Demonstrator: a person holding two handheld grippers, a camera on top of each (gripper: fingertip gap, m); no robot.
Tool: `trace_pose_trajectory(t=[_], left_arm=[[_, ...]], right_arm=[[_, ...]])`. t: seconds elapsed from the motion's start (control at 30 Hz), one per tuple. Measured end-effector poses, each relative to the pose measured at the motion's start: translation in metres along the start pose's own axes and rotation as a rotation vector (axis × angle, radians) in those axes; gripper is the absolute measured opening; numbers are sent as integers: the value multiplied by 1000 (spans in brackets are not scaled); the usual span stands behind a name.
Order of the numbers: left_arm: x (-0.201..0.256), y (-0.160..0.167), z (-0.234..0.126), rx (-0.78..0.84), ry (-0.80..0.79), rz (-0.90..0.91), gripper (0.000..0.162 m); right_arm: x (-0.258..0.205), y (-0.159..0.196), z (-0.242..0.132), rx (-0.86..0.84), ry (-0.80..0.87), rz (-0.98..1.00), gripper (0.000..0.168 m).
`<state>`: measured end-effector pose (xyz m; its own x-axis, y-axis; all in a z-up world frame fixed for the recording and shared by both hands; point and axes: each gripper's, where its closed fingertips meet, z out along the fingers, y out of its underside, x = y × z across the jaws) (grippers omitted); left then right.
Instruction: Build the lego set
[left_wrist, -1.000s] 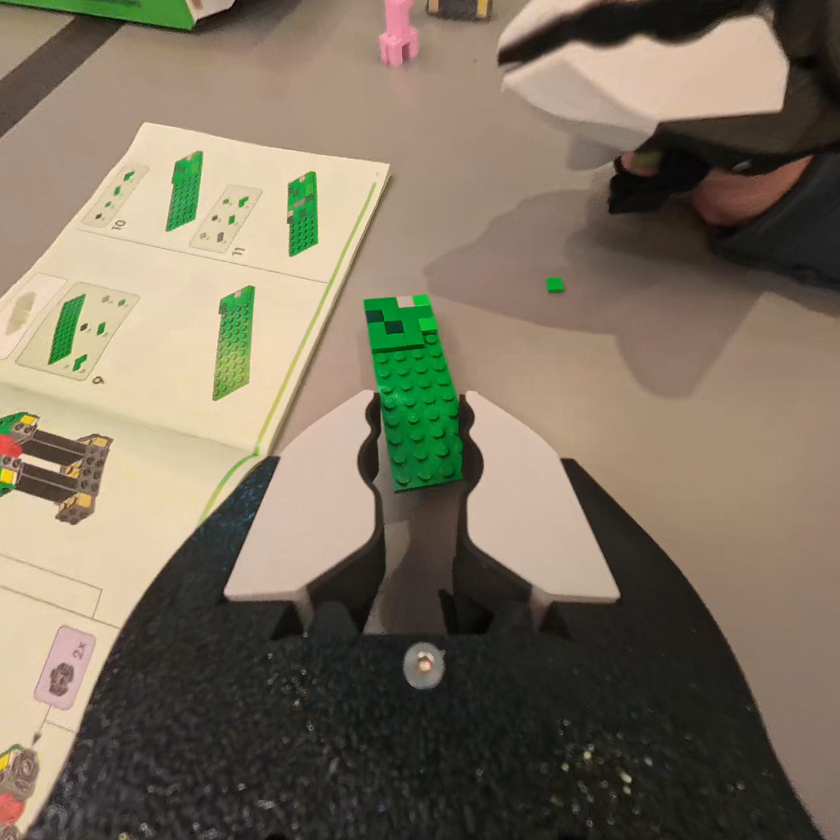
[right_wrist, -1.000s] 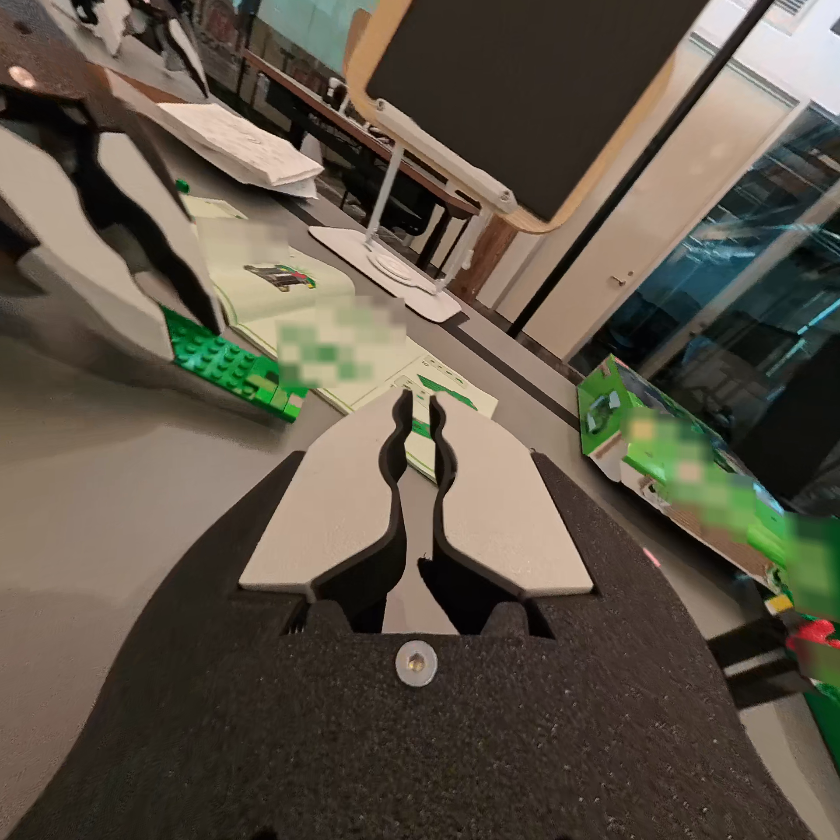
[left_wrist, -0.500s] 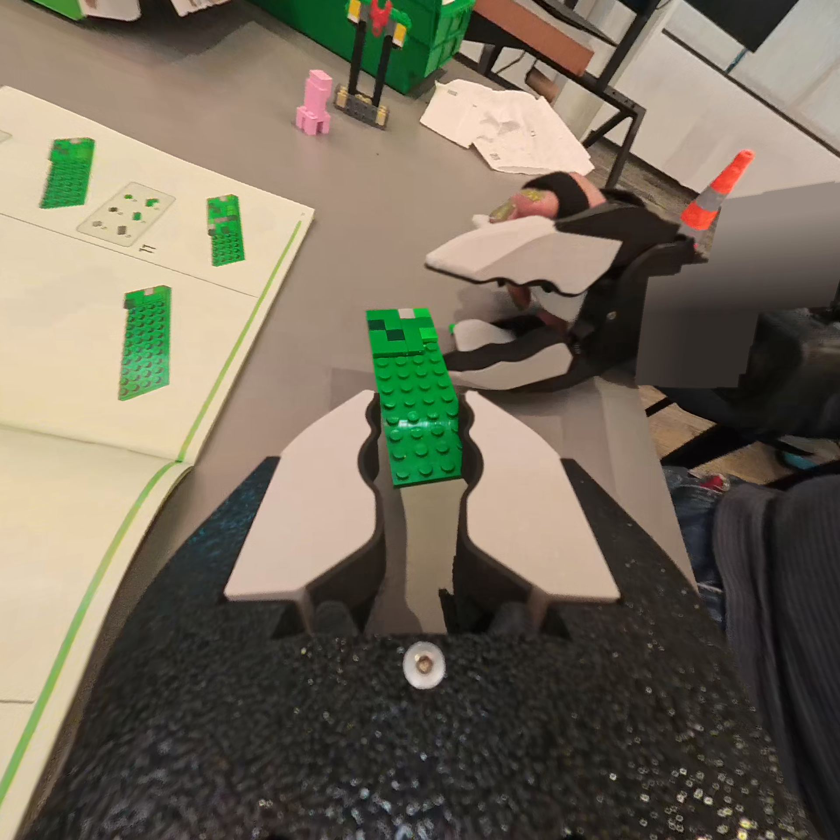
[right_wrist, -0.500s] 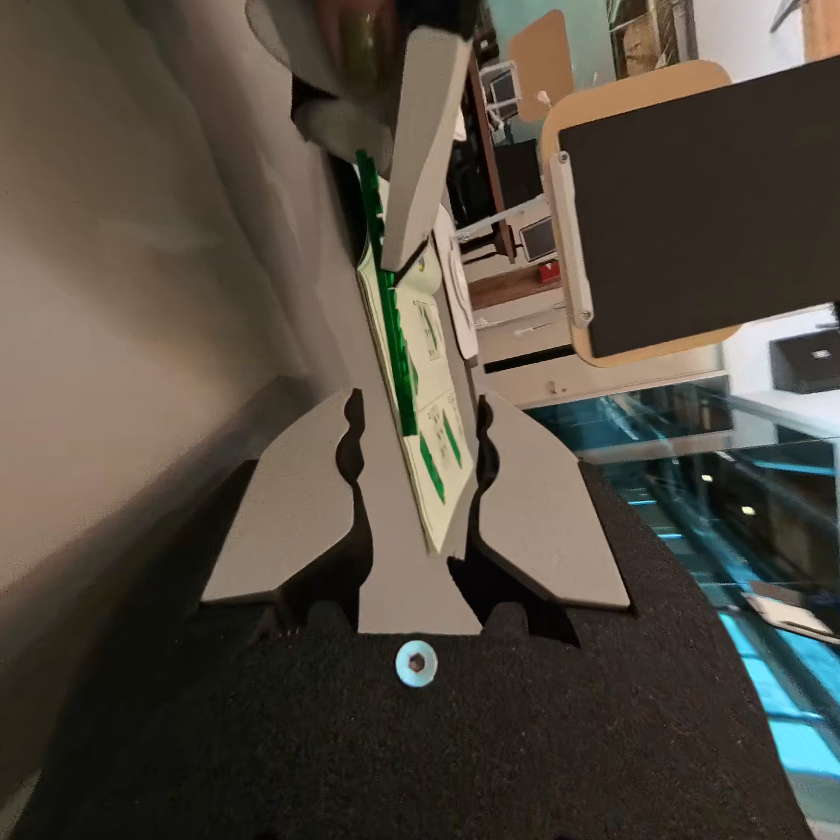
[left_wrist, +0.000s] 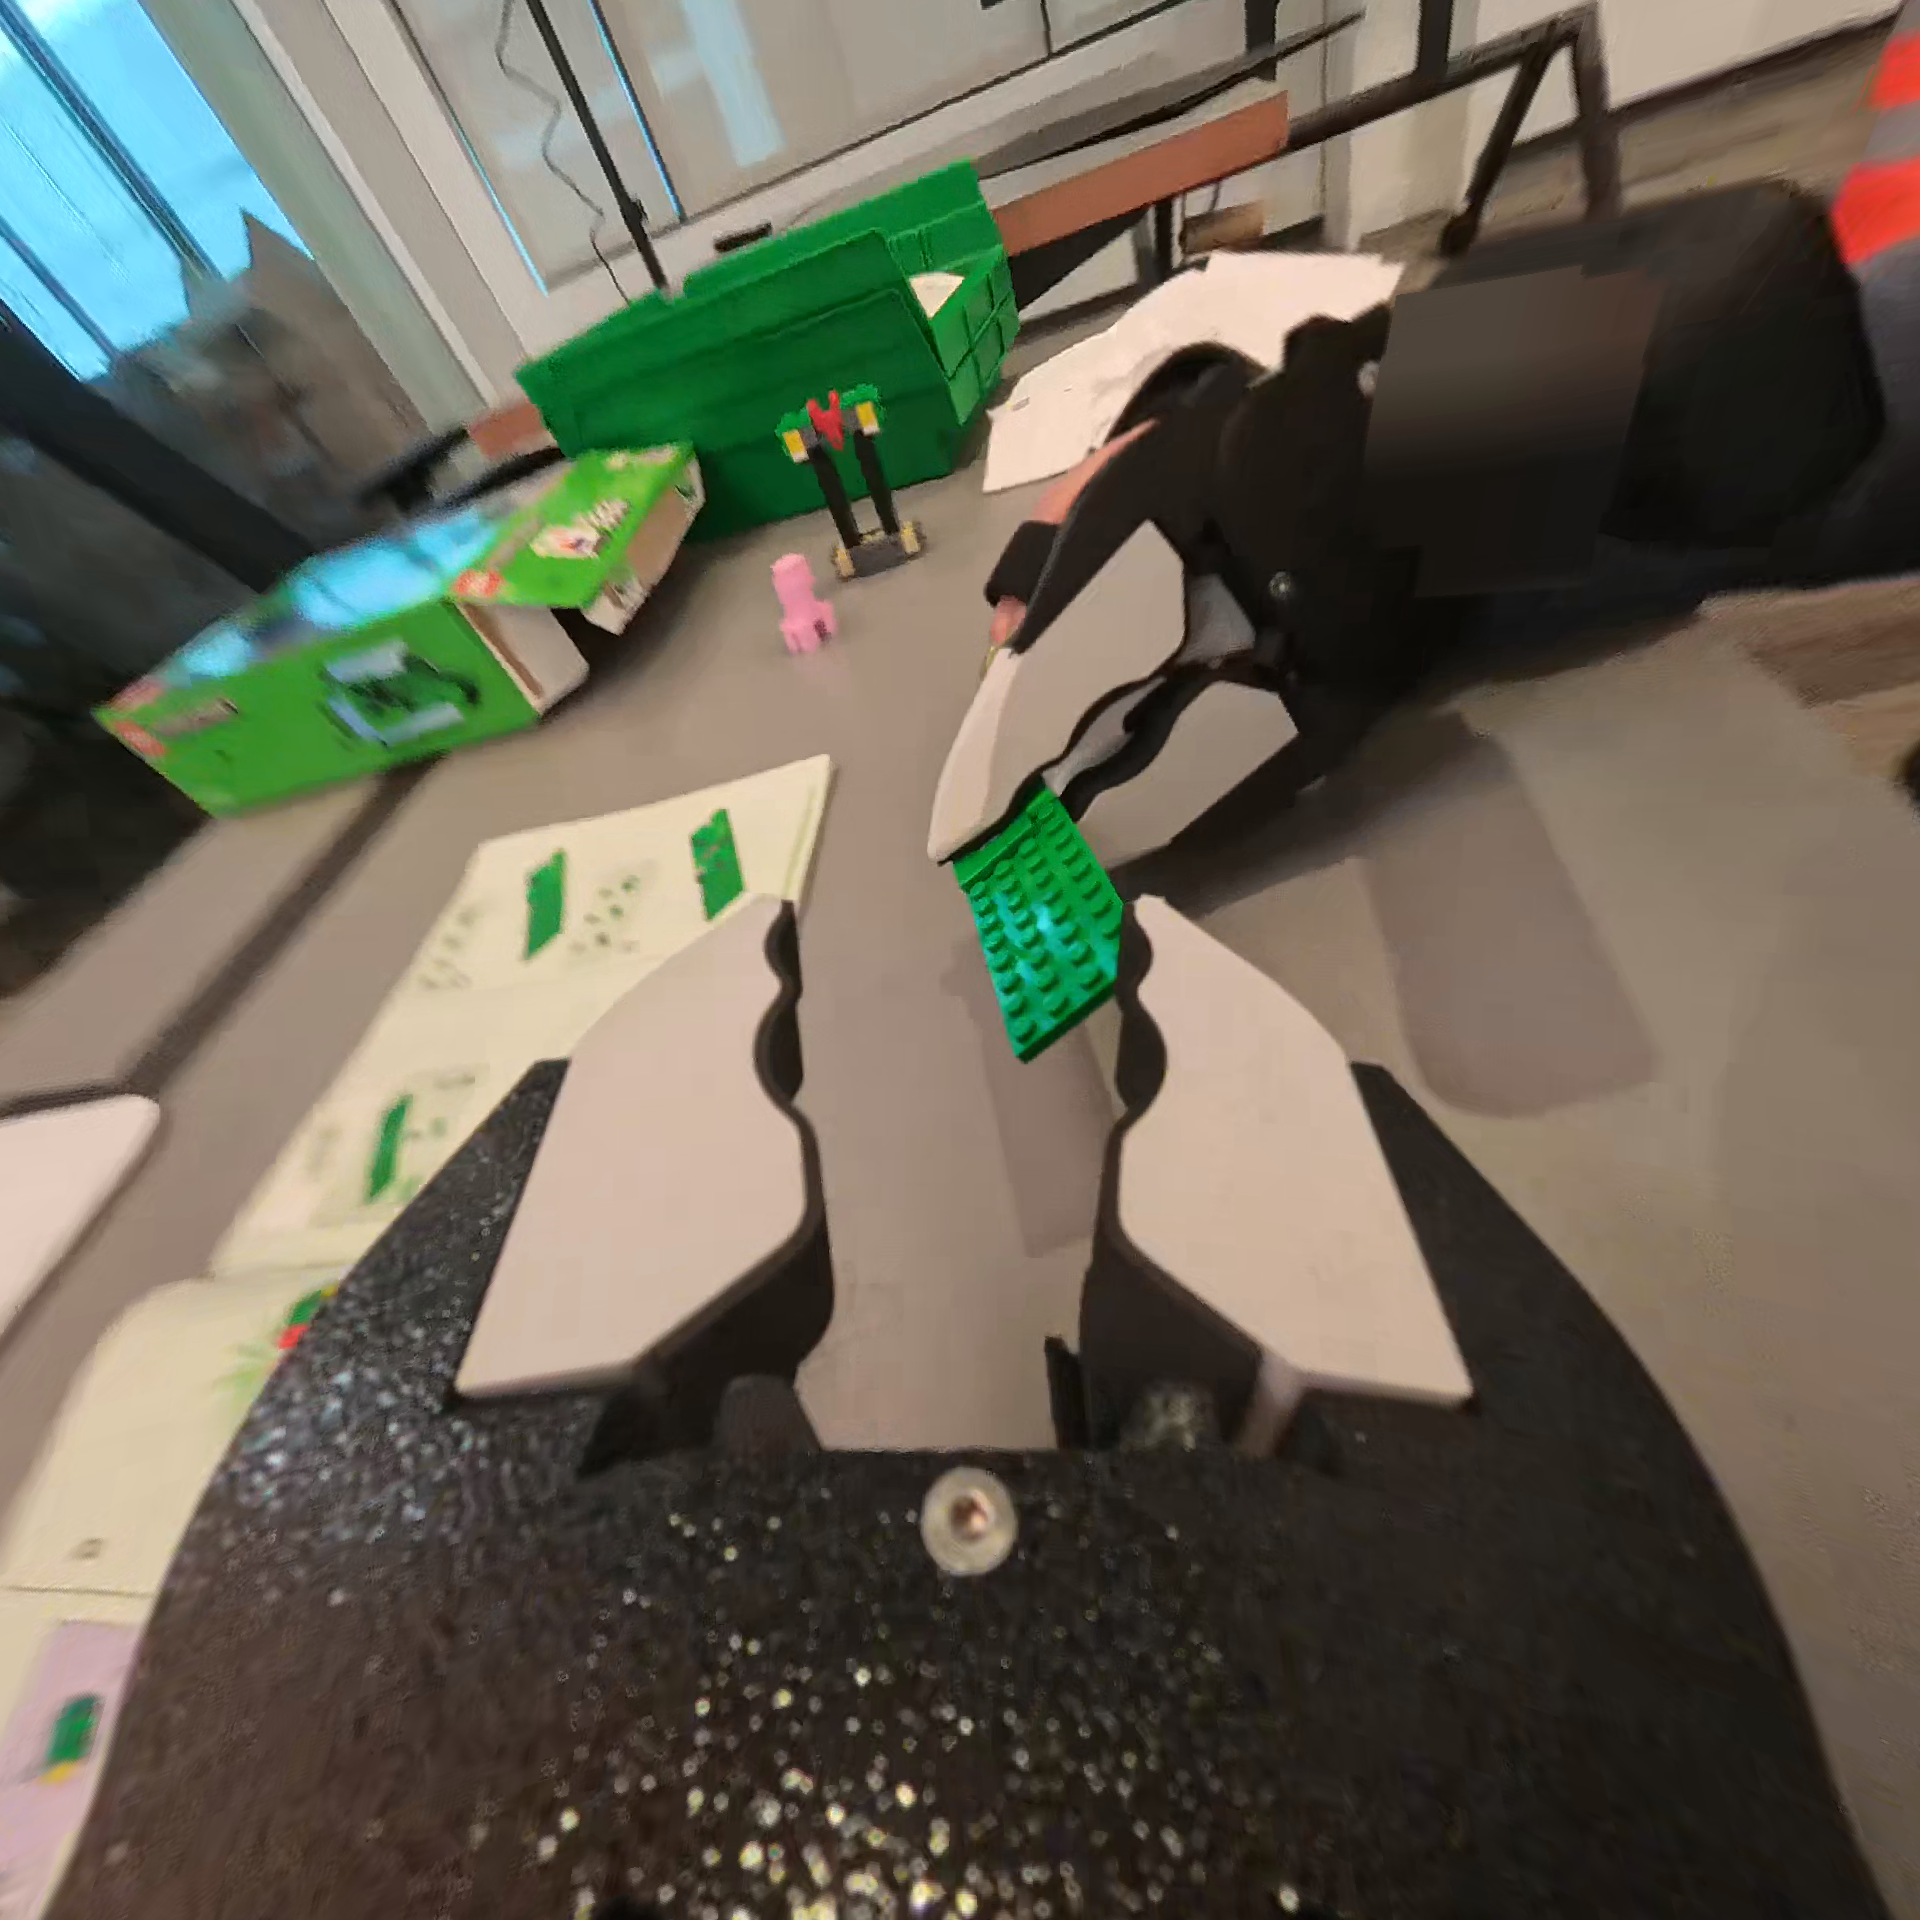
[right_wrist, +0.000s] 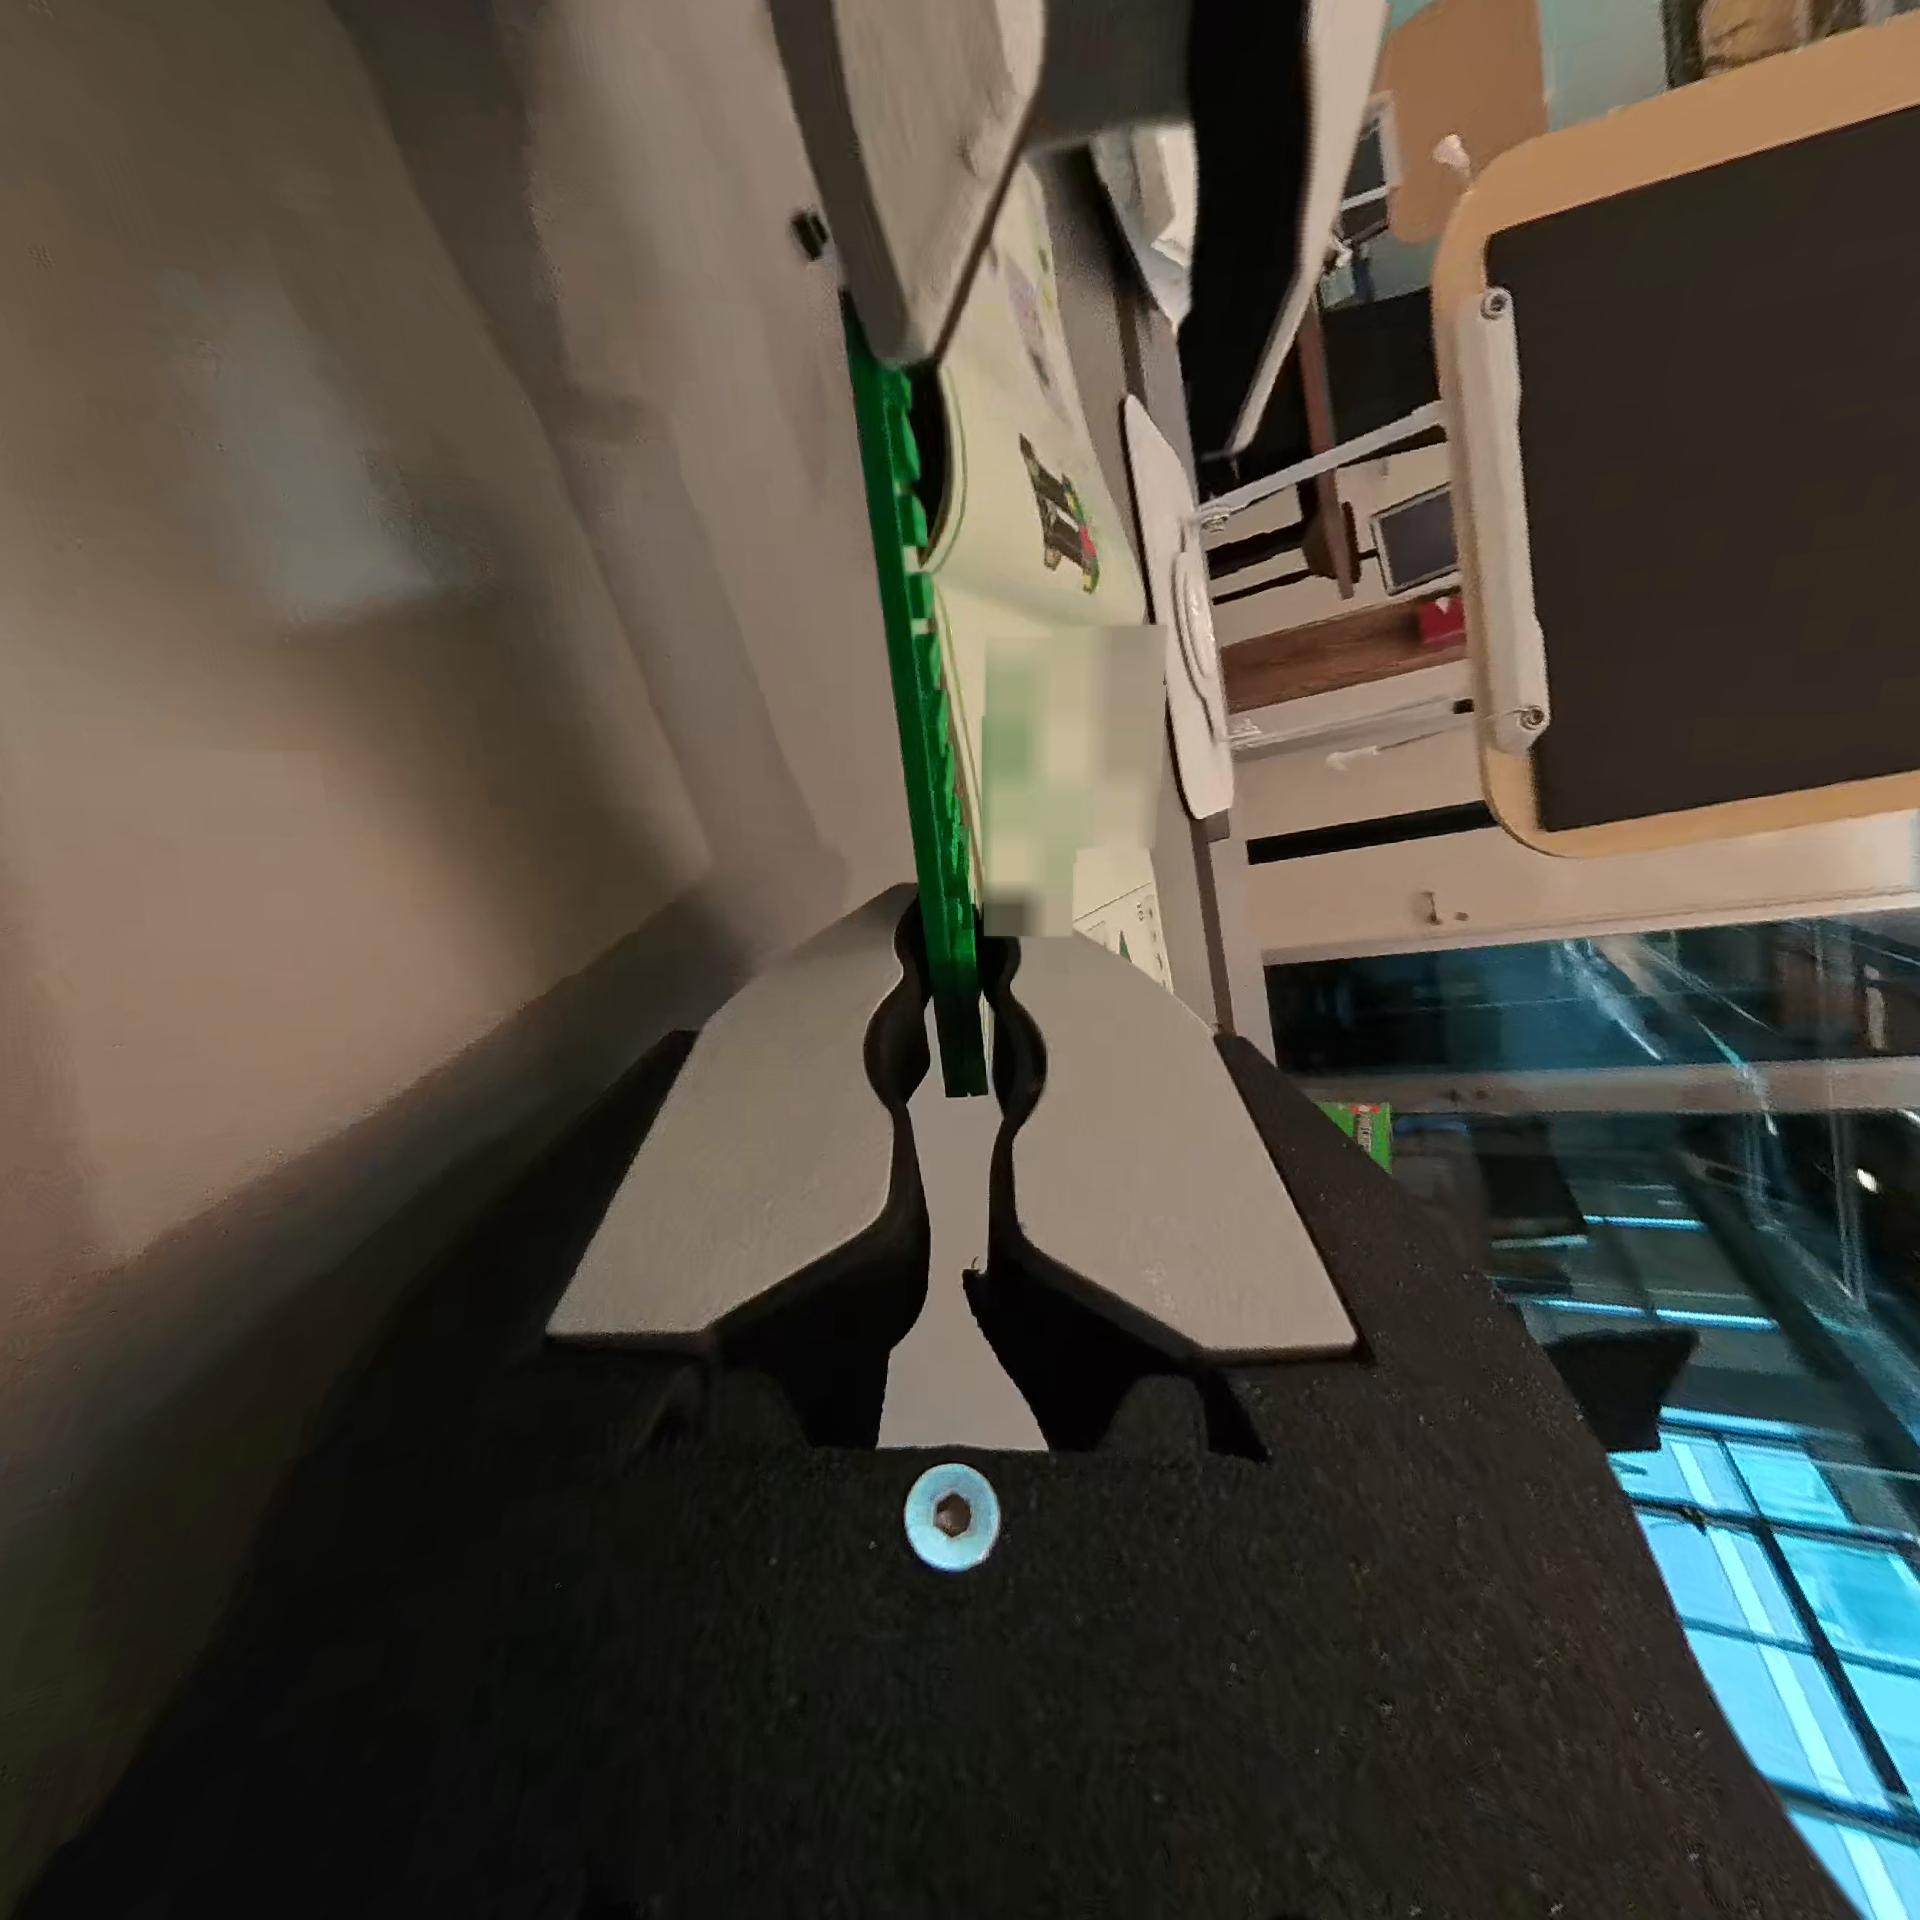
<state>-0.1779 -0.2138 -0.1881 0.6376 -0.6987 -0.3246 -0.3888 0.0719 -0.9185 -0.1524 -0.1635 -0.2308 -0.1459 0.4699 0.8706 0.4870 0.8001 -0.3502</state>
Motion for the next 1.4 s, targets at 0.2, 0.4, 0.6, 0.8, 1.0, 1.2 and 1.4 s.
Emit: trace_pose_trajectory(t=[0.2,0.4,0.6,0.8,1.0,1.2,1.4], left_arm=[[0,9,3,-52,-35,243,57],[11,22,30,-131,-7,423,25],[1,18,25,-126,-71,398,4],[-13,21,19,-153,-140,369,4],[-22,28,18,-206,-193,422,4],[-14,29,21,-218,-181,506,4],[-5,30,25,-234,-151,562,4]], right_arm=[[9,10,5,22,-25,72,6],[3,12,6,12,-68,66,7],[9,8,5,3,1,46,14],[21,26,-4,-92,108,41,21],[27,81,-33,-319,142,389,0],[-18,62,-51,-325,-173,1003,8],[-29,43,-62,-335,-206,1167,14]])
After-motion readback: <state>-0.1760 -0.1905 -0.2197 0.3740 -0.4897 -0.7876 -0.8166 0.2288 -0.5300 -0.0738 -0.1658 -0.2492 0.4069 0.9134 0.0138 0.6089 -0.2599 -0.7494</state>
